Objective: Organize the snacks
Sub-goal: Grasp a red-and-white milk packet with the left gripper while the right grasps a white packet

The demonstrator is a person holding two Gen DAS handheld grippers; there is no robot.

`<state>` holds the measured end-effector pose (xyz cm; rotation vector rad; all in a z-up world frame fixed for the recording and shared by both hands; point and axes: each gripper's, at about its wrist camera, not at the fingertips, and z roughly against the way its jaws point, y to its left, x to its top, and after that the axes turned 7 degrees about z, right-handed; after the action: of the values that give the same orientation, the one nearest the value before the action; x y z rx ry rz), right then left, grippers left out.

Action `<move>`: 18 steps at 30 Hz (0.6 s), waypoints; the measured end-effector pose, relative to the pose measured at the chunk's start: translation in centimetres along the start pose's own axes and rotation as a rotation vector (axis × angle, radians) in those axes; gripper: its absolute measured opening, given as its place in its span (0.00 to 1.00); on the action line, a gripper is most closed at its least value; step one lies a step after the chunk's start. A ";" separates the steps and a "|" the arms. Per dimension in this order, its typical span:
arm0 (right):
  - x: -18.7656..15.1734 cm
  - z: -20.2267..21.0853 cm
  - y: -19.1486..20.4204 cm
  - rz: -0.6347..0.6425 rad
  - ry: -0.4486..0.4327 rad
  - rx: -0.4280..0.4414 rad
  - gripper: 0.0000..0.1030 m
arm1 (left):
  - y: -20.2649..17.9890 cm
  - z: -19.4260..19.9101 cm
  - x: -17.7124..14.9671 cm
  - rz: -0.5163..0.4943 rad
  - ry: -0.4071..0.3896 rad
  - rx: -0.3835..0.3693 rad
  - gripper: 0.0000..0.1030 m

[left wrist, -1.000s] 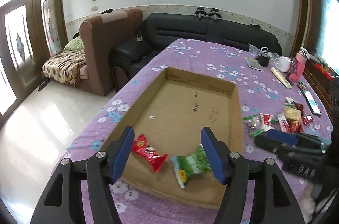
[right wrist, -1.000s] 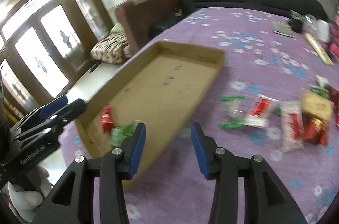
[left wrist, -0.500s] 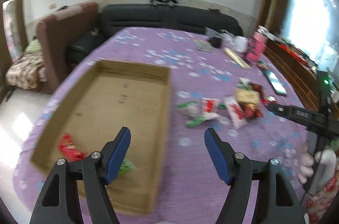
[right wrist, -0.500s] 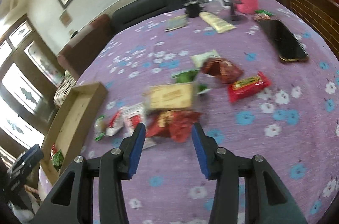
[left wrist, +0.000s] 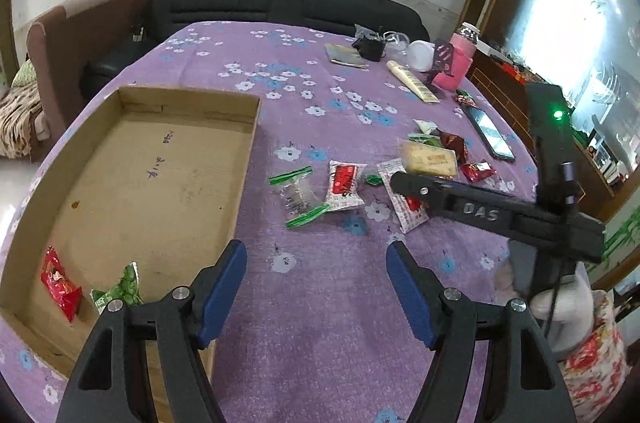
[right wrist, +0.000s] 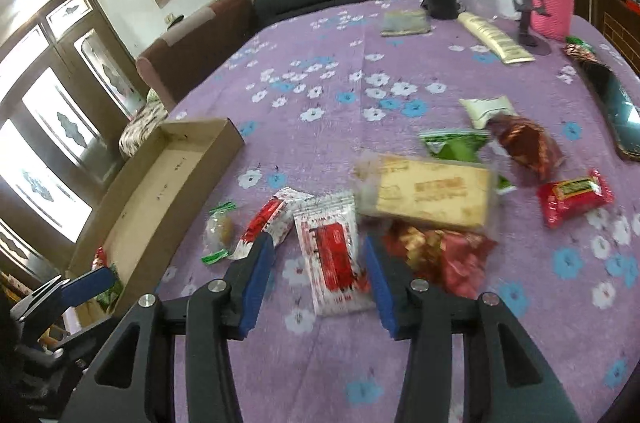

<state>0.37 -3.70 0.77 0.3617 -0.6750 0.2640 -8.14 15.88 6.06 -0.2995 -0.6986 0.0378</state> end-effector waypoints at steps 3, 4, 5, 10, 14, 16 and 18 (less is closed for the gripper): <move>-0.1 -1.0 0.1 0.009 0.014 -0.005 0.44 | 0.1 -0.4 0.1 -0.001 0.005 0.005 0.73; -0.2 -1.3 0.1 0.007 0.020 -0.005 0.44 | 0.0 -0.7 0.1 -0.001 0.008 0.004 0.73; -0.3 -1.6 0.0 0.004 0.025 -0.004 0.44 | 0.0 -0.9 0.2 -0.001 0.011 0.002 0.73; -0.5 -2.2 -0.2 0.007 0.032 -0.012 0.19 | -1.3 -2.2 0.9 -0.030 0.027 -0.013 0.73; -0.7 -1.7 -1.2 -0.048 0.025 0.037 0.11 | -2.4 -3.0 1.9 -0.063 0.026 -0.030 0.73; -0.6 -0.8 -1.6 -0.065 0.004 0.051 0.11 | -3.3 -3.6 2.4 -0.098 0.023 -0.035 0.73; -0.6 0.1 -2.1 -0.081 -0.024 0.058 0.11 | -4.2 -4.4 2.9 -0.143 0.030 -0.035 0.73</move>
<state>0.59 -5.68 -0.04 0.4472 -0.6760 0.2028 -3.39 11.08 5.91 -0.2825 -0.6903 -0.1149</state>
